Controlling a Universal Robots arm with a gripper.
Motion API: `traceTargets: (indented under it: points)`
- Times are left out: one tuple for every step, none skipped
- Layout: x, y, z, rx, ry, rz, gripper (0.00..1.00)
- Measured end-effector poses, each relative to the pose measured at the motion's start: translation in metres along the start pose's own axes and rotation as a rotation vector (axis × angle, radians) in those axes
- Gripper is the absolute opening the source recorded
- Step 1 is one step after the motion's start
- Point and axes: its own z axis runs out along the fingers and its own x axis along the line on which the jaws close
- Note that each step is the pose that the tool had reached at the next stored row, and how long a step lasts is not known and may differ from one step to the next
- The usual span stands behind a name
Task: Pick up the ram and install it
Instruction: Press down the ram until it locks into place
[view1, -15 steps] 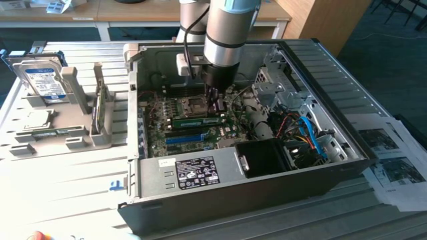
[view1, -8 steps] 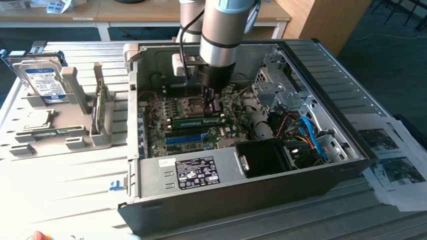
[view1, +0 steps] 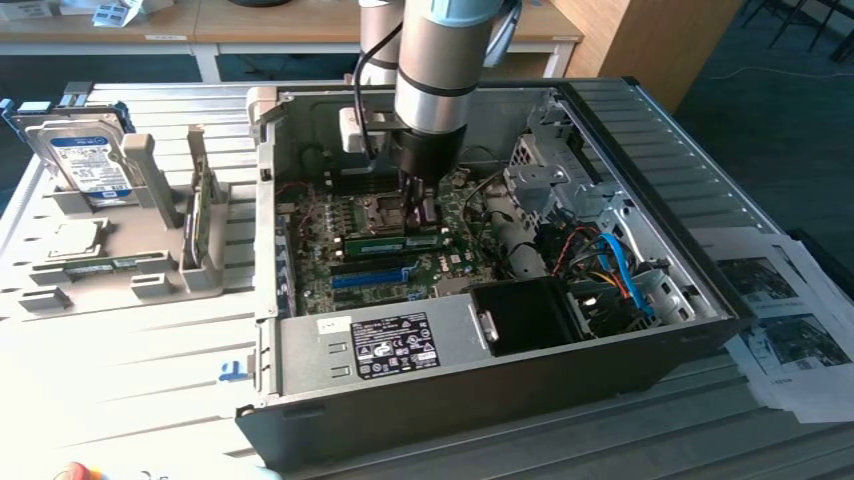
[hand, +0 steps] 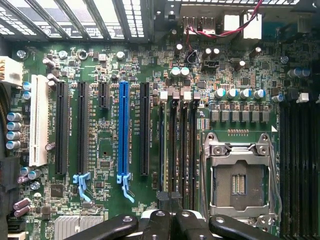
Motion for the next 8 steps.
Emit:
traceTargets:
  points:
    - [0.0,0.0003,0.0,0.0,0.0,0.0,0.1]
    - [0.0,0.0008,0.0,0.0001,0.0,0.0,0.1]
    - [0.0,0.0014,0.0,0.0001,0.0,0.0,0.1]
    - [0.0,0.0022,0.0001,0.0001,0.0,0.0,0.1]
    - [0.0,0.0029,0.0001,0.0001,-0.0001,0.0,0.1]
    - [0.0001,0.0036,0.0001,0.0003,-0.0001,0.0,0.1]
    - [0.0001,0.0043,0.0001,0.0004,-0.0001,0.0,0.1]
    - [0.0001,0.005,0.0002,0.0005,-0.0001,0.0,0.1]
